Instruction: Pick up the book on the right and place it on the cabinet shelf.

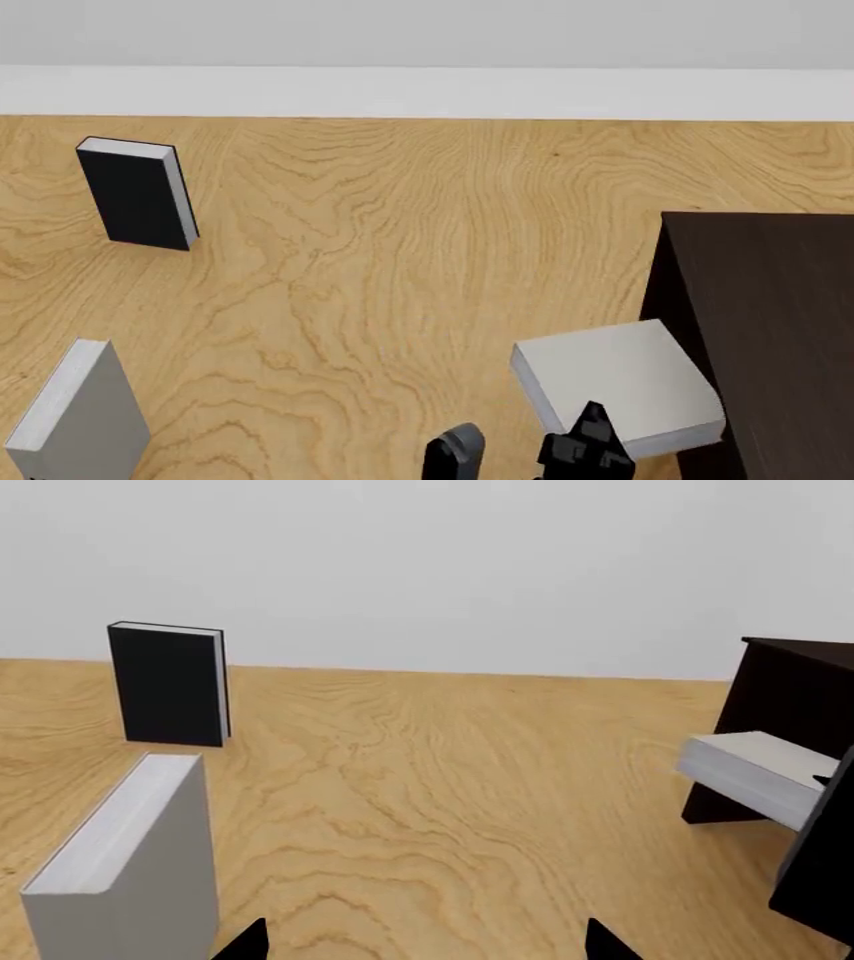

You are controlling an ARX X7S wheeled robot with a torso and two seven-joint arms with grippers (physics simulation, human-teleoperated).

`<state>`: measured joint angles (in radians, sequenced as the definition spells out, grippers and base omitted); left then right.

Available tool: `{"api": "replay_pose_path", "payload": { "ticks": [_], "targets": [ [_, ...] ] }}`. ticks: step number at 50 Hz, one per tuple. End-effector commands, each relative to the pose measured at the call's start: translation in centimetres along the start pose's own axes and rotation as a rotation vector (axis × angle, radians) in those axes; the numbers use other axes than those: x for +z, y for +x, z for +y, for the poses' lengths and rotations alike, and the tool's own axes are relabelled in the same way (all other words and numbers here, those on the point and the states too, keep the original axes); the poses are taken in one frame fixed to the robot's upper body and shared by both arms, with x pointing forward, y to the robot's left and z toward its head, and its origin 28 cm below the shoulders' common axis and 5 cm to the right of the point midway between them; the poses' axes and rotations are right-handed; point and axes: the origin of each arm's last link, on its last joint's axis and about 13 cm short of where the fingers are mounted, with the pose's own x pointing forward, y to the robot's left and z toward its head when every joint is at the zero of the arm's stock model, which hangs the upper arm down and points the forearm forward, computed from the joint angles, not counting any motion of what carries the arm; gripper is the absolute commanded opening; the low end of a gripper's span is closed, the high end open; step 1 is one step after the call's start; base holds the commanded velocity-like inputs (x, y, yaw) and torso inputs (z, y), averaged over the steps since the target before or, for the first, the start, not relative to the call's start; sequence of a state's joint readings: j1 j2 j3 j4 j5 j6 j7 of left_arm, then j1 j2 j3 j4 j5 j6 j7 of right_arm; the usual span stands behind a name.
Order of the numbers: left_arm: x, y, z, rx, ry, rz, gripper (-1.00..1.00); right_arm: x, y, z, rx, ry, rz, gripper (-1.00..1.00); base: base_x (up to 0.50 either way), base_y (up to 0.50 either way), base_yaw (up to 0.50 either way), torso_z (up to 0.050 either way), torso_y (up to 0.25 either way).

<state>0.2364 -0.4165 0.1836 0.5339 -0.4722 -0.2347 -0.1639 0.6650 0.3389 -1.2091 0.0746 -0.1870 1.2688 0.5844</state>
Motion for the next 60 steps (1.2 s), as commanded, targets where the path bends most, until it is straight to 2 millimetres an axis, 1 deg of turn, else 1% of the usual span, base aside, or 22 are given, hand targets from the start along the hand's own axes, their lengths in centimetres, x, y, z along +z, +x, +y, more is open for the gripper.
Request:
{"api": "replay_pose_path", "payload": {
  "ticks": [1, 12, 24, 38, 60],
  "targets": [
    [-0.1, 0.0, 0.0, -0.002, -0.001, 0.001, 1.00, -0.6, 0.6, -0.5, -0.132, -0.044, 0.043, -1.00, 0.00, 0.00, 0.00, 0.000, 0.000],
    [-0.1, 0.1, 0.0, -0.002, -0.002, 0.003, 1.00, -1.4, 0.8, 0.0, -0.147, -0.096, 0.109, -1.00, 0.00, 0.00, 0.00, 0.001, 0.002],
    [-0.1, 0.0, 0.0, -0.002, -0.004, 0.001, 1.00, -2.0, 0.9, -0.2, -0.167, -0.134, 0.154, -1.00, 0.00, 0.00, 0.00, 0.000, 0.002],
    [0.0, 0.0, 0.0, -0.007, -0.006, -0.003, 1.00, -2.7, 1.2, 0.2, -0.158, -0.199, 0.204, -1.00, 0.00, 0.00, 0.00, 0.000, 0.001],
    [-0.1, 0.0, 0.1, -0.001, -0.008, -0.003, 1.00, -3.1, 1.3, 1.5, -0.084, -0.179, 0.233, -1.00, 0.00, 0.00, 0.00, 0.000, 0.001]
  ]
}}
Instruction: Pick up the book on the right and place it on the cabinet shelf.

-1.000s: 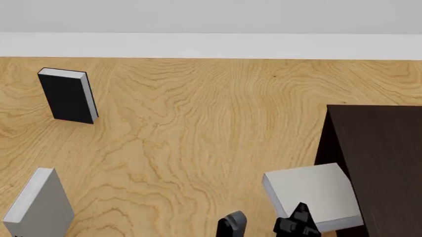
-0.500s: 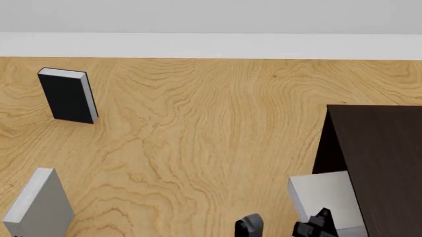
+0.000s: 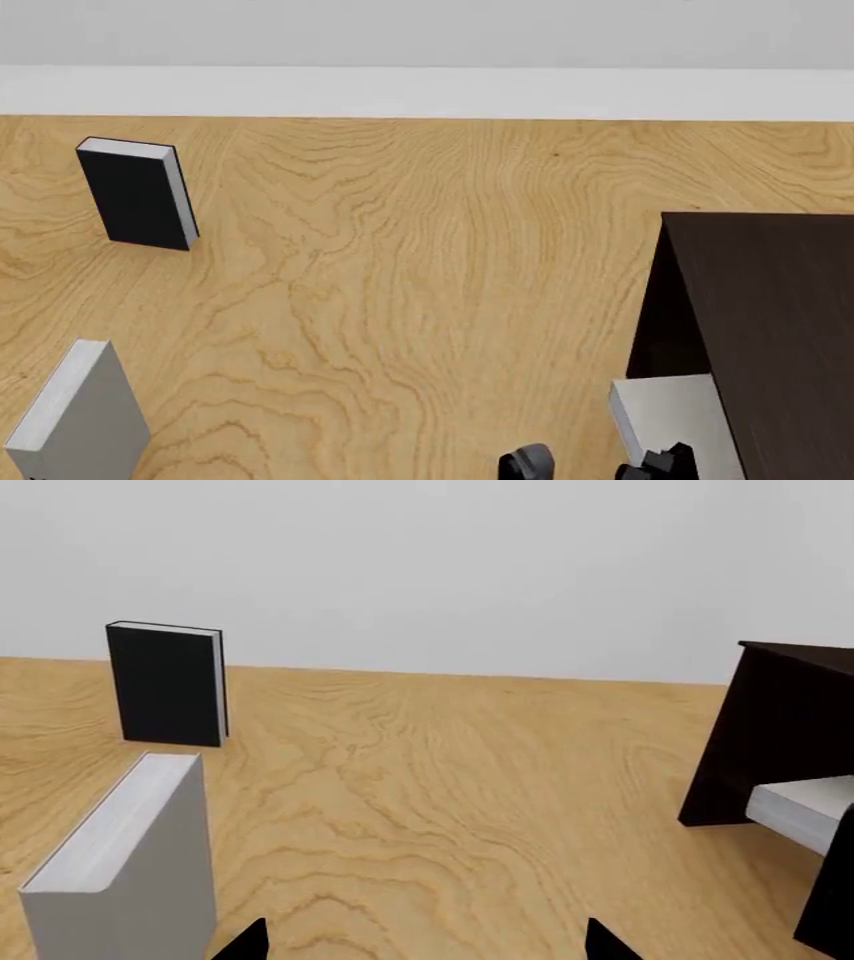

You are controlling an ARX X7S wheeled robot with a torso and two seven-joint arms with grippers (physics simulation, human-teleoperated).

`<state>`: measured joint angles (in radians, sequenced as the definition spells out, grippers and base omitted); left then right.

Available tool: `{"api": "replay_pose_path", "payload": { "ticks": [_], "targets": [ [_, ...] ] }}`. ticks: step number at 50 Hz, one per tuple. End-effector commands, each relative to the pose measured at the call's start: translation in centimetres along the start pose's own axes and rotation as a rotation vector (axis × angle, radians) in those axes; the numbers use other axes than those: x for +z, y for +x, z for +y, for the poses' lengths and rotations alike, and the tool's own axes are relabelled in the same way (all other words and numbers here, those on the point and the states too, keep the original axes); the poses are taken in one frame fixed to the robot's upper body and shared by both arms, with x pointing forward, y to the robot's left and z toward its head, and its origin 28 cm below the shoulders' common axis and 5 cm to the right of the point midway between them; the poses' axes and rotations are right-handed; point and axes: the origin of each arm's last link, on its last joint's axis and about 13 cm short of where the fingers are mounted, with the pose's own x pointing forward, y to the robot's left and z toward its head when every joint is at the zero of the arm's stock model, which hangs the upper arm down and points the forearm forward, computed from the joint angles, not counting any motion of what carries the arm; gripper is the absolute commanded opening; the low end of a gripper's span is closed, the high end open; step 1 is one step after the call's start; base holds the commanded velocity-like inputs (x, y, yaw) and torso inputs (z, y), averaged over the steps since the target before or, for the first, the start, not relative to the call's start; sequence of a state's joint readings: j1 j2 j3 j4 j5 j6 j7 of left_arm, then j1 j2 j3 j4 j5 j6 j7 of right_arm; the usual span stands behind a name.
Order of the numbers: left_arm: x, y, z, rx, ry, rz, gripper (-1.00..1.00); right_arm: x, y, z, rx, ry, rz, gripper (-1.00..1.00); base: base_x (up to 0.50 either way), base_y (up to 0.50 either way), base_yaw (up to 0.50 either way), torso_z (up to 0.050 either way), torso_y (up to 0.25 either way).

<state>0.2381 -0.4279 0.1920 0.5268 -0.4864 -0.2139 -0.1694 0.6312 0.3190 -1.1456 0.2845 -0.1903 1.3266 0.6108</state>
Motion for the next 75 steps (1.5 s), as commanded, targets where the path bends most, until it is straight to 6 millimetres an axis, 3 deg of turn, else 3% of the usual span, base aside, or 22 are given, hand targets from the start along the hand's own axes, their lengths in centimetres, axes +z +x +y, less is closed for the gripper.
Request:
{"api": "replay_pose_path", "payload": {
  "ticks": [1, 25, 56, 57, 75],
  "targets": [
    [0.0, 0.0, 0.1, 0.002, 0.000, 0.001, 1.00, -0.2, 0.6, -0.4, -0.101, -0.032, 0.011, -1.00, 0.00, 0.00, 0.00, 0.000, 0.000],
    [-0.1, 0.1, 0.0, 0.001, 0.003, 0.004, 1.00, -0.4, 0.5, 1.4, 0.035, 0.037, 0.017, -1.00, 0.00, 0.00, 0.00, 0.000, 0.000],
    [0.1, 0.1, 0.0, -0.002, 0.003, 0.002, 1.00, -1.4, 0.6, 1.5, 0.080, 0.040, 0.087, -1.00, 0.00, 0.00, 0.00, 0.000, 0.000],
    [0.0, 0.1, 0.0, -0.003, 0.002, 0.003, 1.00, -1.3, 0.5, 1.7, 0.121, 0.085, 0.071, 1.00, 0.00, 0.00, 0.00, 0.000, 0.000],
    [0.0, 0.2, 0.0, -0.002, 0.004, 0.008, 1.00, -0.7, 0.4, 0.5, 0.122, 0.198, 0.025, 1.00, 0.00, 0.00, 0.00, -0.001, 0.000]
  ]
}}
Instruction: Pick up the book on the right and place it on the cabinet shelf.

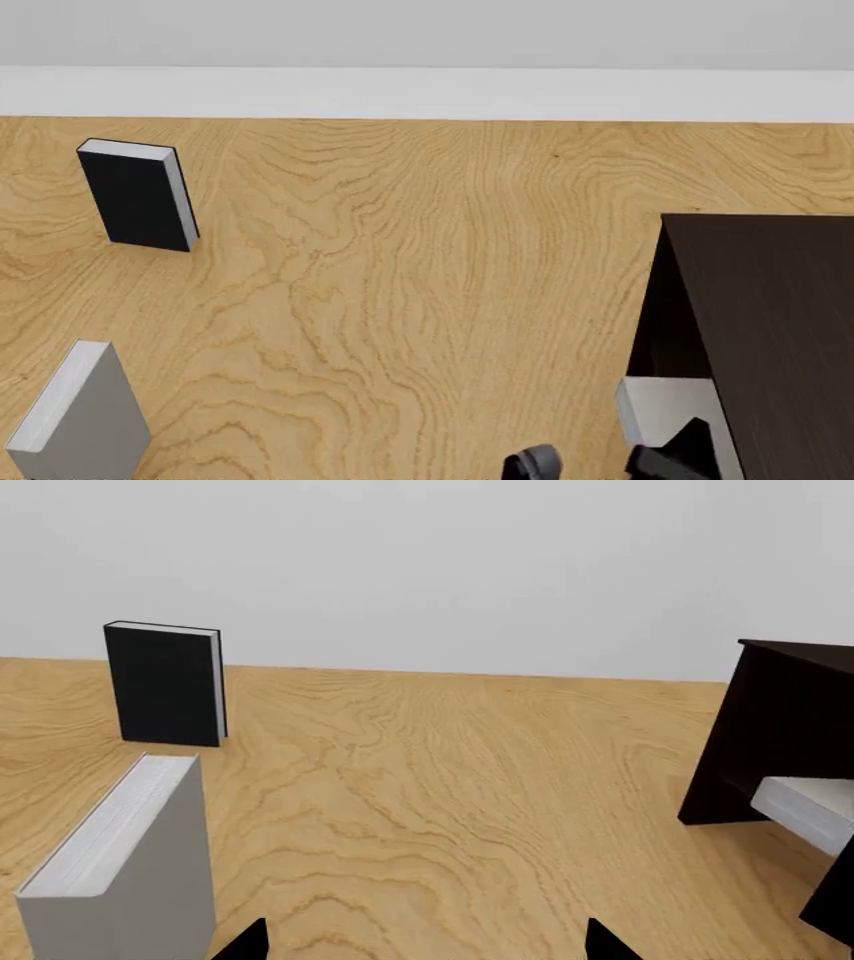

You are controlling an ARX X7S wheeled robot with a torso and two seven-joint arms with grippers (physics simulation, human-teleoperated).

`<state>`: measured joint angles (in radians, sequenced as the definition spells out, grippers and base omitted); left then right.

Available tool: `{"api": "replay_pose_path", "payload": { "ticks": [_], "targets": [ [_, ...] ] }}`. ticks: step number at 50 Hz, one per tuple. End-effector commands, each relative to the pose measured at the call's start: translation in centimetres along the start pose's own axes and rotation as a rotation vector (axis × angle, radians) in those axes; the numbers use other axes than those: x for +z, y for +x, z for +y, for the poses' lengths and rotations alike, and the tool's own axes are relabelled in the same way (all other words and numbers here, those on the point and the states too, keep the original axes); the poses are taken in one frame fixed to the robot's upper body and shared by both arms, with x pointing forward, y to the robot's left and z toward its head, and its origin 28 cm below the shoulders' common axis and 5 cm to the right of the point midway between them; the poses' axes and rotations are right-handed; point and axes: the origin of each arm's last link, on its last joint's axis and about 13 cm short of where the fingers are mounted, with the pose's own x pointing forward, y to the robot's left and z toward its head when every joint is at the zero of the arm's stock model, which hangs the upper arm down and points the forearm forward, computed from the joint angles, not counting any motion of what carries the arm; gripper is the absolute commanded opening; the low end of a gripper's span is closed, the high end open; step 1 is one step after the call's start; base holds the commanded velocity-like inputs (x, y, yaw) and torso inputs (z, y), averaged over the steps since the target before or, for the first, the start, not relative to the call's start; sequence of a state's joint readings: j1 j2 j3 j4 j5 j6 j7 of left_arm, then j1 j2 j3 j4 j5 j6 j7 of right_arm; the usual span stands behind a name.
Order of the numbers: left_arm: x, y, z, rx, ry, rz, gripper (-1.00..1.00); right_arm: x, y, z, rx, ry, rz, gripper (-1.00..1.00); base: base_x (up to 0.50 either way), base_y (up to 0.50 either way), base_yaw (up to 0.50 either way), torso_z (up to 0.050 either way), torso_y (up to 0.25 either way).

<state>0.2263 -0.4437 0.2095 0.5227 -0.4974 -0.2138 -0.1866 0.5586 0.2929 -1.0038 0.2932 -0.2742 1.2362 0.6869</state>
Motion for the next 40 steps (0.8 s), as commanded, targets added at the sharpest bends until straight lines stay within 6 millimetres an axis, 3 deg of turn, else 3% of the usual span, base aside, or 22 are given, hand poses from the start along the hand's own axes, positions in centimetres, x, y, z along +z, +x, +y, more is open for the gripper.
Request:
{"api": "replay_pose_path", "payload": {
  "ticks": [1, 40],
  "targets": [
    [0.0, 0.1, 0.0, 0.000, 0.001, 0.003, 1.00, -0.7, 0.6, -0.3, 0.200, 0.094, 0.024, 1.00, 0.00, 0.00, 0.00, 0.000, 0.000],
    [0.0, 0.3, 0.0, 0.003, 0.008, 0.004, 1.00, 1.6, -0.5, -1.2, 0.212, 0.168, -0.145, 1.00, 0.00, 0.00, 0.00, 0.000, 0.000]
  ]
}}
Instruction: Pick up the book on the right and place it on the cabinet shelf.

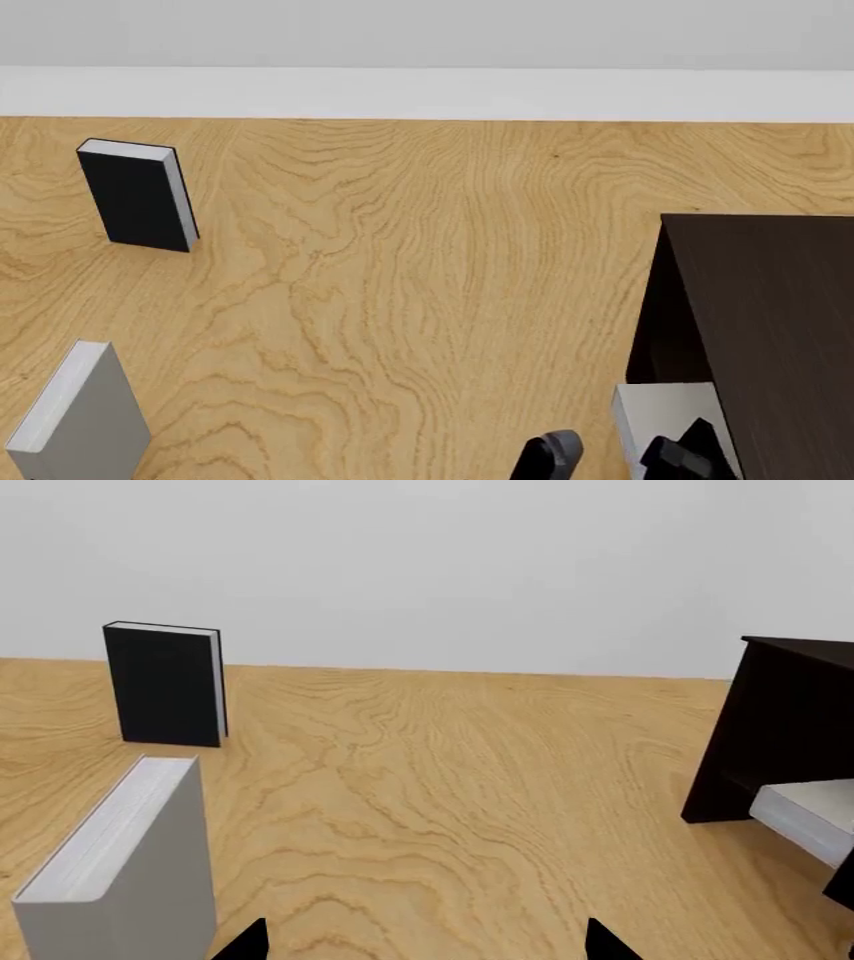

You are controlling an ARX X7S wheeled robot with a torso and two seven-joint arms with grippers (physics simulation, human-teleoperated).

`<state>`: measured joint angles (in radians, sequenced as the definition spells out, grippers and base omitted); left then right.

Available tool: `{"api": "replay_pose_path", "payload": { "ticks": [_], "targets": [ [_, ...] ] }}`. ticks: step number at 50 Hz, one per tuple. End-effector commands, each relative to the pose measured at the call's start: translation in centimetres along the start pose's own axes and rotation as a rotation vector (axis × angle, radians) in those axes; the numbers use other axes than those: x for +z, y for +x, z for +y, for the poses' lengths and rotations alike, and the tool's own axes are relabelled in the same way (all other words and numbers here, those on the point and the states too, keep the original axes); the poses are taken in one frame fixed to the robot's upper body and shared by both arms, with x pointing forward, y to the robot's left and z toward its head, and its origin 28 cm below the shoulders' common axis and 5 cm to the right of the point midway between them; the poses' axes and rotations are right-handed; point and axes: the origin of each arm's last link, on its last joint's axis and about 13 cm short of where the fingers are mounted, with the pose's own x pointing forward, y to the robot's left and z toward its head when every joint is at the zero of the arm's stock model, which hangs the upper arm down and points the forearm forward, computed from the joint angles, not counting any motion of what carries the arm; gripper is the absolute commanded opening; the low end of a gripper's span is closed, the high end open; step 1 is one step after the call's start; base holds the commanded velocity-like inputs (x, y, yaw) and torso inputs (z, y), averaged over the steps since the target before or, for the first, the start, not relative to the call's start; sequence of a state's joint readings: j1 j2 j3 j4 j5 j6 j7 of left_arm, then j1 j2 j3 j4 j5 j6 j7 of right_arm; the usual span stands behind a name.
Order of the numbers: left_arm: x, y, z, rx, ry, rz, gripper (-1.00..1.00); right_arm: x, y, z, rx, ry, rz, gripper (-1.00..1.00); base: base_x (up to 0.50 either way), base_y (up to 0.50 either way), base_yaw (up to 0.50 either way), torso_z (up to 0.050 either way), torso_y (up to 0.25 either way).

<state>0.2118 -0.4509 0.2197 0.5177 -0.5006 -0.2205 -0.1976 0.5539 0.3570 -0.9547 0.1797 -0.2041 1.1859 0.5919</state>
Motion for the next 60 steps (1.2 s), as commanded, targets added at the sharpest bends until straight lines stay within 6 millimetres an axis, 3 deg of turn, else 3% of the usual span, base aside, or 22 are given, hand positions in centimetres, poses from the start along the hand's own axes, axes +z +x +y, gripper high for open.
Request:
{"api": "replay_pose_path", "payload": {
  "ticks": [1, 26, 51, 60],
  "targets": [
    [0.0, 0.0, 0.0, 0.001, 0.002, 0.000, 1.00, 2.1, -1.1, 0.4, 0.099, 0.044, -0.116, 1.00, 0.00, 0.00, 0.00, 0.000, 0.000],
    [0.0, 0.2, 0.0, 0.002, 0.005, 0.000, 1.00, 3.5, -1.8, 0.0, 0.102, 0.056, -0.221, 1.00, 0.00, 0.00, 0.00, 0.000, 0.000],
    [0.0, 0.1, 0.1, 0.000, -0.004, 0.002, 1.00, 4.7, -2.6, -0.5, 0.412, 0.544, -0.215, 1.00, 0.00, 0.00, 0.00, 0.000, 0.000],
    [0.1, 0.1, 0.1, 0.000, -0.006, 0.003, 1.00, 5.1, -2.8, -1.9, 0.447, 0.574, -0.218, 1.00, 0.00, 0.00, 0.00, 0.000, 0.000]
  ]
}}
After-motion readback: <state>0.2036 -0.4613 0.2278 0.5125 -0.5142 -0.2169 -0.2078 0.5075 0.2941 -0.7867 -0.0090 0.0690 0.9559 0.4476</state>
